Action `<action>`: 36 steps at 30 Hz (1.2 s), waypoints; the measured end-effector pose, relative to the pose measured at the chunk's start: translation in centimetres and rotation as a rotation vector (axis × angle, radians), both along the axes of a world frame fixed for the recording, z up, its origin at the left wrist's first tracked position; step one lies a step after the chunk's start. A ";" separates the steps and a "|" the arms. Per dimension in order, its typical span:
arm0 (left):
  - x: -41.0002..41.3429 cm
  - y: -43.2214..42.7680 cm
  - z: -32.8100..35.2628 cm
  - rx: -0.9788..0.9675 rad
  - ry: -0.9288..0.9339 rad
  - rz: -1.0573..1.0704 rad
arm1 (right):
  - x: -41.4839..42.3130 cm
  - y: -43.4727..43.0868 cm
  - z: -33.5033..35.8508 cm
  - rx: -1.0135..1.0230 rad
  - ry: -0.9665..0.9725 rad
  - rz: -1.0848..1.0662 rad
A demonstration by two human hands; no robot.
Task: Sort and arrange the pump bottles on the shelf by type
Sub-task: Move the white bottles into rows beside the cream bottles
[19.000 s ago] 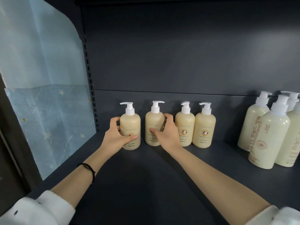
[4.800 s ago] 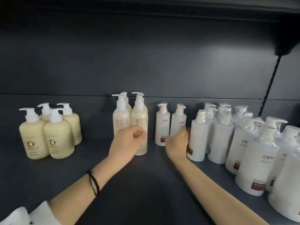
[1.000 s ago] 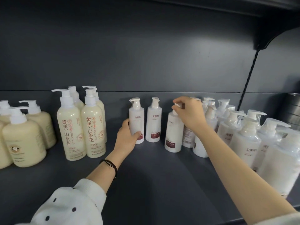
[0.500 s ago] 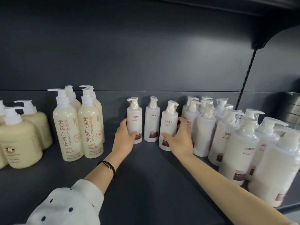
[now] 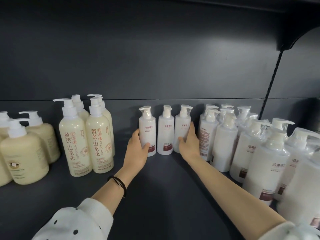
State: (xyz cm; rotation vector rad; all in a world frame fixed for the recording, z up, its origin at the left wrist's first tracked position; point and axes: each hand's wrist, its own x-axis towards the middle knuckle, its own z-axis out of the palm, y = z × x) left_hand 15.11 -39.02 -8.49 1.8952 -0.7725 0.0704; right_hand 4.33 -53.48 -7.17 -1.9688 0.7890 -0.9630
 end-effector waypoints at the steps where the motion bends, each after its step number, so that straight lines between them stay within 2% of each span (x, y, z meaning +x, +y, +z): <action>1: 0.0 -0.1 -0.1 -0.003 -0.012 0.006 | 0.1 -0.2 -0.1 0.010 -0.005 0.014; 9: 0.0 -0.4 -0.4 0.006 -0.043 0.046 | -0.6 -0.3 0.1 0.016 0.017 0.129; 12: 0.0 -0.1 -0.3 -0.010 -0.025 0.035 | -1.6 0.2 1.8 -0.023 0.016 0.024; 14: -0.2 0.1 0.0 -0.040 -0.026 0.024 | -2.6 1.0 4.4 -0.090 -0.072 -0.036; 16: -0.5 0.2 0.4 -0.070 -0.066 0.028 | -3.8 1.3 8.0 -0.261 -0.120 -0.073; 18: -0.9 0.3 1.0 -0.110 -0.097 0.043 | -5.0 0.6 11.8 -0.438 -0.019 -0.113; 20: -1.1 0.3 1.6 -0.167 -0.093 0.037 | -5.8 -0.7 14.8 -0.537 0.201 -0.164; 23: -1.3 0.4 2.2 -0.212 -0.067 0.031 | -6.6 -2.3 16.5 -0.526 0.610 -0.251; 25: -1.6 0.4 2.5 -0.232 -0.053 0.036 | -6.8 -3.0 16.0 -0.490 0.750 -0.256; 31: -2.6 -0.3 3.1 -0.230 -0.172 0.110 | -6.4 -4.2 14.9 -0.470 0.641 -0.152; 36: -4.8 -1.1 3.9 -0.179 -0.365 0.058 | -6.4 -2.2 14.9 -0.523 0.673 -0.052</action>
